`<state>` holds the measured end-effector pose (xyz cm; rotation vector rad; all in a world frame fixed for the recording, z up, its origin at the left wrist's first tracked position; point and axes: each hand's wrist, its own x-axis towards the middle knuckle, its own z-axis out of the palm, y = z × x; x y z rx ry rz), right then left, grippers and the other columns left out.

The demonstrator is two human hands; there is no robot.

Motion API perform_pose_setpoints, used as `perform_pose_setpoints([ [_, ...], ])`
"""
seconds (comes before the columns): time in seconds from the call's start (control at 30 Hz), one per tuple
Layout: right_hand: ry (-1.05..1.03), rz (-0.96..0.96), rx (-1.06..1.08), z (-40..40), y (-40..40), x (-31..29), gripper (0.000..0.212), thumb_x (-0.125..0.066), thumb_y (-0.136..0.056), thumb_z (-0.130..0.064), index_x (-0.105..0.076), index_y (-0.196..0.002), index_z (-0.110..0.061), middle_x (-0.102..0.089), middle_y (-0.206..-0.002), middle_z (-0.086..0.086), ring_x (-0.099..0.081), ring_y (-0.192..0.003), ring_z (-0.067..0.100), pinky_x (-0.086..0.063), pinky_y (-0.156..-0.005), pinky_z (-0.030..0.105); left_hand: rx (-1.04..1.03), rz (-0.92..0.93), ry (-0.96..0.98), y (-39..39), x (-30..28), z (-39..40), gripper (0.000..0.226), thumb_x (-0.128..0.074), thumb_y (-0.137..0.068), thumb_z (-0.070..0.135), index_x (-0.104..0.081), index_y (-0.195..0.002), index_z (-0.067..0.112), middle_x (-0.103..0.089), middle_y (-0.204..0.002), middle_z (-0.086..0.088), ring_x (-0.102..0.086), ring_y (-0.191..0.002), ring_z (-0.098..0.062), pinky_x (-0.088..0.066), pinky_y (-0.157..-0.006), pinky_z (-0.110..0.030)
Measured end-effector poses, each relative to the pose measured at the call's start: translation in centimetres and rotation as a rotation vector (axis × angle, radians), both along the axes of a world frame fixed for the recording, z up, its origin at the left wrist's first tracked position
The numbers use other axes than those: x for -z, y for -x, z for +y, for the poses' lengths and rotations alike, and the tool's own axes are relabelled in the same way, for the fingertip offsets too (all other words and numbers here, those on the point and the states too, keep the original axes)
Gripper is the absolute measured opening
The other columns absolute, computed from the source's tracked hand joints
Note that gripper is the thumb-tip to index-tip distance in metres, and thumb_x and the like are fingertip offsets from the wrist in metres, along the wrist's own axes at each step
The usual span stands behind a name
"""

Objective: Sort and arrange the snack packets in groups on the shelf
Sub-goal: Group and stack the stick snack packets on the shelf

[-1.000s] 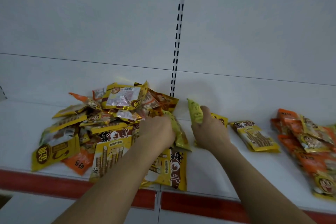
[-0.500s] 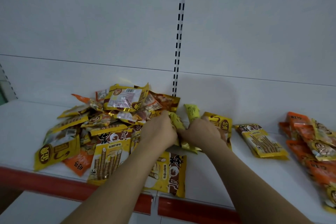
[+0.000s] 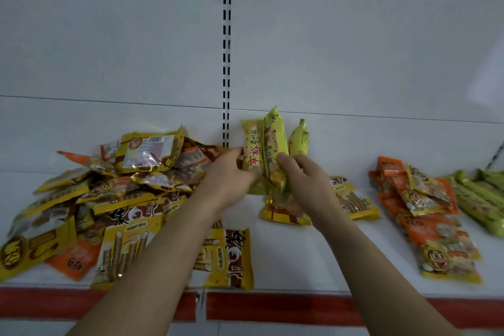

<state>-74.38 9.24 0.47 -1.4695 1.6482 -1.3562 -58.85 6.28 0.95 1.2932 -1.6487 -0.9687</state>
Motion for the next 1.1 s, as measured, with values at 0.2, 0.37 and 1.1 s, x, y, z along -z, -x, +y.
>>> perform_pose_setpoints([
  [0.2, 0.145, 0.081, 0.005, 3.1, 3.9, 1.0, 0.035, -0.054, -0.086, -0.066, -0.058, -0.096, -0.032, -0.065, -0.093, 0.001, -0.065, -0.082, 0.018, -0.055, -0.072, 0.045, 0.24, 0.475, -0.307, 4.3, 0.4, 0.4, 0.057, -0.075, -0.087, 0.031, -0.053, -0.135, 0.01, -0.071, -0.12, -0.014, -0.074, -0.102, -0.031, -0.062, -0.084, -0.051],
  [0.37, 0.235, 0.014, 0.011, 7.4, 9.4, 1.2, 0.05, -0.053, -0.1, -0.044, -0.029, -0.144, -0.052, -0.056, -0.13, -0.021, -0.058, -0.116, -0.004, -0.053, -0.092, 0.025, 0.267, 0.324, -0.178, 12.2, 0.6, 3.1, 0.075, -0.072, -0.074, 0.075, -0.062, -0.121, 0.018, -0.077, -0.108, 0.002, -0.076, -0.098, -0.019, -0.062, -0.089, -0.05],
  [1.1, 0.093, 0.472, 0.447, 12.7, 47.5, 1.4, 0.048, -0.059, -0.095, -0.042, -0.051, -0.142, -0.032, -0.042, -0.145, -0.002, -0.047, -0.126, 0.016, -0.04, -0.097, 0.029, 0.088, 0.014, 0.037, 51.5, 0.8, 9.5, 0.045, -0.067, -0.096, 0.044, -0.052, -0.125, 0.013, -0.063, -0.103, 0.002, -0.061, -0.097, -0.023, -0.045, -0.078, -0.032],
])
